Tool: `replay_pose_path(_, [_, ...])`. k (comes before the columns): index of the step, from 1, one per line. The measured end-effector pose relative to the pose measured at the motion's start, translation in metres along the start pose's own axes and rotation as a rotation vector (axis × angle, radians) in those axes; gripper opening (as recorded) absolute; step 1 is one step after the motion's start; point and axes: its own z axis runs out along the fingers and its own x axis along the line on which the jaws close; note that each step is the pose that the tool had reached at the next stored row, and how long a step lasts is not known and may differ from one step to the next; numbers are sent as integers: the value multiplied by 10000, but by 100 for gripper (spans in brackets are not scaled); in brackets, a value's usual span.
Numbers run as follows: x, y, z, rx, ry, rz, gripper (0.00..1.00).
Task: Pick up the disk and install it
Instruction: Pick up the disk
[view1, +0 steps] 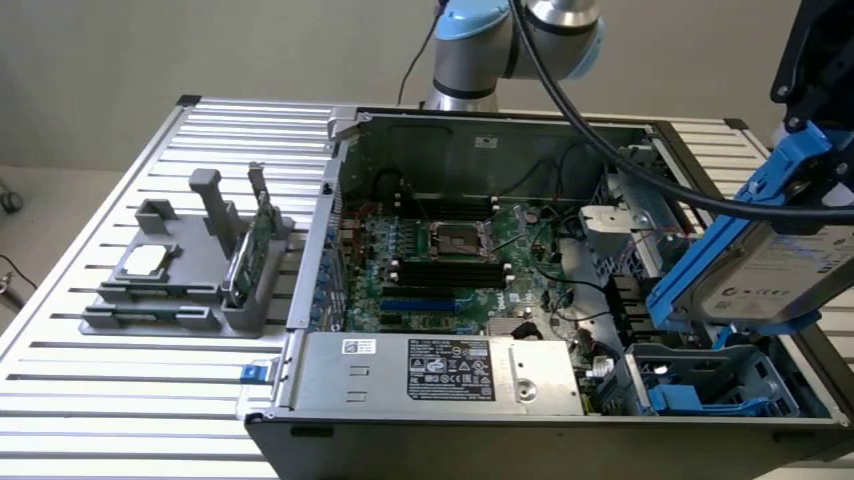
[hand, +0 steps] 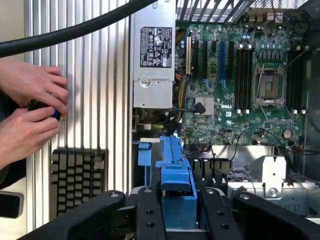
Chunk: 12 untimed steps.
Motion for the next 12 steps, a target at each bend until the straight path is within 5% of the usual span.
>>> replay_pose_path(5, [44, -128, 83, 0, 2, -2, 33])
replay_pose_path(12, [71, -137, 209, 1, 0, 47, 33])
